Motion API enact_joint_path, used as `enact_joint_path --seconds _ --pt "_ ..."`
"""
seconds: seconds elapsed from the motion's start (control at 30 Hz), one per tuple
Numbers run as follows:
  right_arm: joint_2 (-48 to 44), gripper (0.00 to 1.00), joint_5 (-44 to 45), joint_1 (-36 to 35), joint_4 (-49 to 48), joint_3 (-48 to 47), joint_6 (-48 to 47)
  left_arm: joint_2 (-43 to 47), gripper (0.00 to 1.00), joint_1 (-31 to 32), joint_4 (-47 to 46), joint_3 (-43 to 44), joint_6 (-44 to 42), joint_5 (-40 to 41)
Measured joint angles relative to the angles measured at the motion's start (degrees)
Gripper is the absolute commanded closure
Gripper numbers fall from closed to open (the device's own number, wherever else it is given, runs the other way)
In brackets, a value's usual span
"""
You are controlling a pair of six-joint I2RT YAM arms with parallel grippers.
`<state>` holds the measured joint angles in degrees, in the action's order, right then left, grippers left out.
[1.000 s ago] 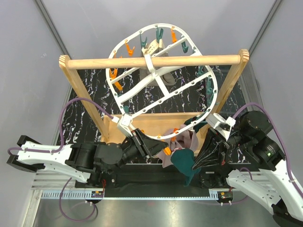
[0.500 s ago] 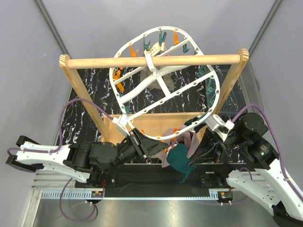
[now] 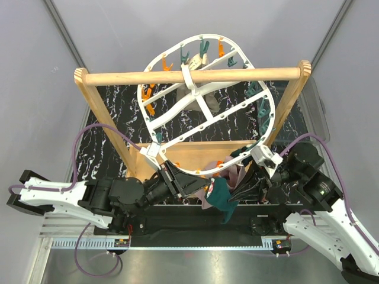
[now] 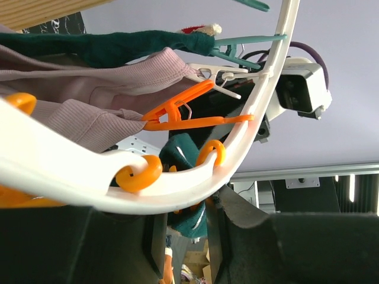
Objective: Clip the socks to the hanger
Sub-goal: Clamp the sock onto the hanger.
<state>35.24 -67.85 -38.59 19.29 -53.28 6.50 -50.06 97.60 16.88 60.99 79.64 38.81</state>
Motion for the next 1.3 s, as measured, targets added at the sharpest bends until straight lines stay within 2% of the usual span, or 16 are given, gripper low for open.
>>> enact_joint_path --seconds 0.17,0.33,0.53,0.97,1.3 --pt "-0.83 1.0 -0.04 0.0 0.55 3.32 -0.48 0.52 1.0 0.0 0.17 -0.7 0.0 0.35" --pt "-4.63 1.0 -1.11 0.0 -0.57 5.68 2.95 0.74 1.0 0.0 -0.02 -0.92 0.0 0.35" --pt "-9.86 1.0 -3.56 0.0 -6.62 6.12 9.4 1.25 1.0 0.0 -0.09 -1.6 0.24 0.42" --pt "-11.37 1.0 -5.35 0.0 -14.23 7.67 17.11 1.38 1.0 0.0 0.11 -1.6 1.18 0.46" --pt "-11.8 1.0 -5.84 0.0 -24.65 9.53 23.06 1.38 1.0 0.0 -0.35 -2.01 1.36 0.44"
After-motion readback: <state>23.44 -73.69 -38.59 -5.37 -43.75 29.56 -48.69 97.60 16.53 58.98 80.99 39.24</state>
